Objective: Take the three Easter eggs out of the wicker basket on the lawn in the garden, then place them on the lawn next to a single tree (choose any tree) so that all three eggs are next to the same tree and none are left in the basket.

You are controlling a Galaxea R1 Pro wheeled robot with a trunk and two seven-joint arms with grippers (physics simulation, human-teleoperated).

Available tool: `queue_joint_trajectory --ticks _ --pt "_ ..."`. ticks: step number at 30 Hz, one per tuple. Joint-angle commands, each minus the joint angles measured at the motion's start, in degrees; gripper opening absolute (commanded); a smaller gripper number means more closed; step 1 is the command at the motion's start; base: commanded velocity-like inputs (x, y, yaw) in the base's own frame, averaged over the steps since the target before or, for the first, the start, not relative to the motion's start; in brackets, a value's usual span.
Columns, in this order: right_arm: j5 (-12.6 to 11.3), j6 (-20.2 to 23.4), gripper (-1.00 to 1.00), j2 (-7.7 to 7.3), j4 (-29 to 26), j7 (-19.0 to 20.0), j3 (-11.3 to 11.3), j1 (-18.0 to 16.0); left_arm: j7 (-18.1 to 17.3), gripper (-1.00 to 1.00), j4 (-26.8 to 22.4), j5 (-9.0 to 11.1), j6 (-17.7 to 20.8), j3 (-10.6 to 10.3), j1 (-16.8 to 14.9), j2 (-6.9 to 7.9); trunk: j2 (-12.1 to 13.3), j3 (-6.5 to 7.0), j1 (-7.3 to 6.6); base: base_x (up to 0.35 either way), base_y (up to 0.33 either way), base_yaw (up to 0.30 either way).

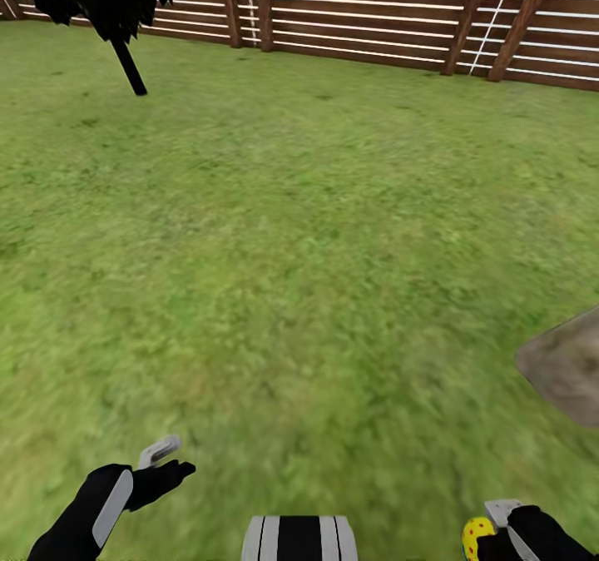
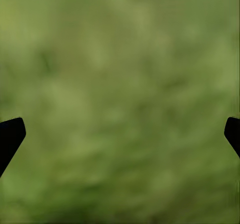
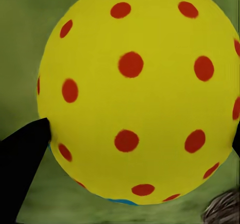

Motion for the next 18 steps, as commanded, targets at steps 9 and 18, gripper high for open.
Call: queue_joint_trajectory --ticks 9,18 --pt "-1.2 0.2 -1.0 -0.03 0.7 0.3 0.1 0.1 -0.3 1.0 0.0 -0.1 0.4 0.2 0.0 -0.05 0.0 -0.5 0.07 0.0 0.0 0.0" --pt "-1.2 0.2 1.0 0.06 0.7 0.3 0.2 0.1 -0.4 1.0 0.1 -0.1 0.4 0.2 0.0 -0.06 0.0 -0.5 0.07 0.0 0.0 0.0"
